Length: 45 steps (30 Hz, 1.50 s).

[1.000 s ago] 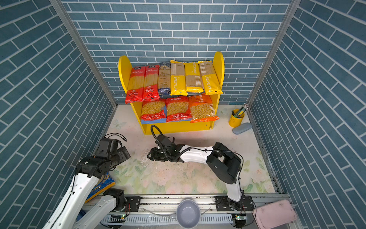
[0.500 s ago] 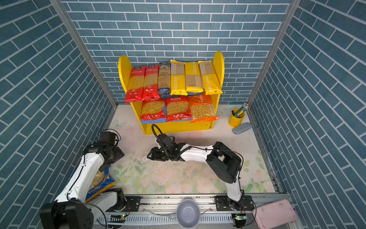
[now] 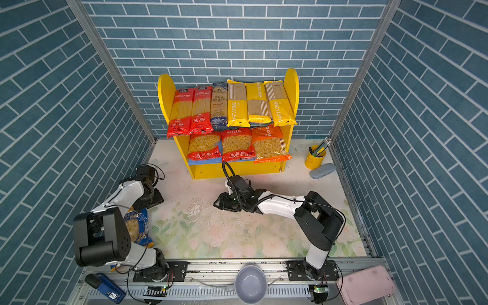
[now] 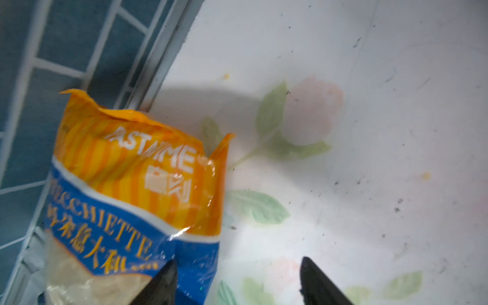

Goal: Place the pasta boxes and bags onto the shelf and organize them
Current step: 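Grasp the blue-yellow orecchiette bag edge with the left gripper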

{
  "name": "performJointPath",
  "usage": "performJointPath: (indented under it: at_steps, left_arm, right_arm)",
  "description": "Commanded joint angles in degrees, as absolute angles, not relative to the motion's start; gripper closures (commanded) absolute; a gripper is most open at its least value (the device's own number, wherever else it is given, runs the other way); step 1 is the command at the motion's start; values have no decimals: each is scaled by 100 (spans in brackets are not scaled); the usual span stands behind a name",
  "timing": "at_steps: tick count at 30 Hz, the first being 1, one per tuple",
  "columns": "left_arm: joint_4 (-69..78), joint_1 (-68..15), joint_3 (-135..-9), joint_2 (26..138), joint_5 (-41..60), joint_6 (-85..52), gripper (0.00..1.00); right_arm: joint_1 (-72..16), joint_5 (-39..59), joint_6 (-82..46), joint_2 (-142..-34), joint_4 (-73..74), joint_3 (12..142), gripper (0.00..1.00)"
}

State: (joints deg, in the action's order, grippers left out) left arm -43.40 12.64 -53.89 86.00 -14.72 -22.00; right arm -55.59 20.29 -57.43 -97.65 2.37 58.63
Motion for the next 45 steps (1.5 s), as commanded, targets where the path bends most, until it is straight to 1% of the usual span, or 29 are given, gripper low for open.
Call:
performJointPath:
  at_steps: [1, 4, 8, 9, 14, 19, 25, 27, 31, 36, 43, 45]
  left_arm:
    - [-4202, 1537, -5608, 8873, -1093, -1803, 37]
    - [-4243, 1553, -5722, 9073, -1147, -1680, 38]
    - [-4335, 1596, -5863, 9140, -1195, -1545, 34]
    - [-4363, 1604, -5928, 9154, -1194, -1487, 33]
    - [-4630, 1662, -6342, 9522, -1464, -1153, 33]
    - [-4804, 1775, -6630, 9744, -1543, -872, 35]
    - [-4711, 1777, -6489, 9817, -1488, -842, 41]
    - [-4670, 1798, -6446, 9809, -1403, -820, 45]
    - [-4701, 1794, -6436, 9919, -1228, -817, 61]
    - [-4702, 1801, -6292, 9800, -1060, -862, 70]
    - [-4863, 1801, -6285, 9568, -815, -896, 90]
    - [-4869, 1797, -6245, 9434, -698, -931, 93]
  right_arm:
    - [-5562, 1654, -5248, -9343, -221, 5709, 50]
    - [-5565, 1420, -4883, -9174, -667, 5806, 50]
    - [-5563, 1220, -4543, -9067, -1010, 5919, 50]
    - [-5562, 1205, -4514, -9053, -1031, 5932, 50]
    - [-5563, 1236, -4517, -9087, -981, 5906, 50]
    - [-5563, 1140, -4496, -9029, -996, 5825, 50]
    - [-5563, 998, -4399, -8985, -1144, 5892, 50]
    - [-5563, 953, -4375, -8965, -1177, 5895, 50]
    - [-5563, 898, -4344, -8952, -1230, 5895, 50]
    - [-5550, 836, -4342, -8956, -1232, 5880, 50]
    - [-5561, 802, -4349, -8991, -1230, 5938, 50]
    - [-5567, 788, -4351, -8992, -1234, 5932, 50]
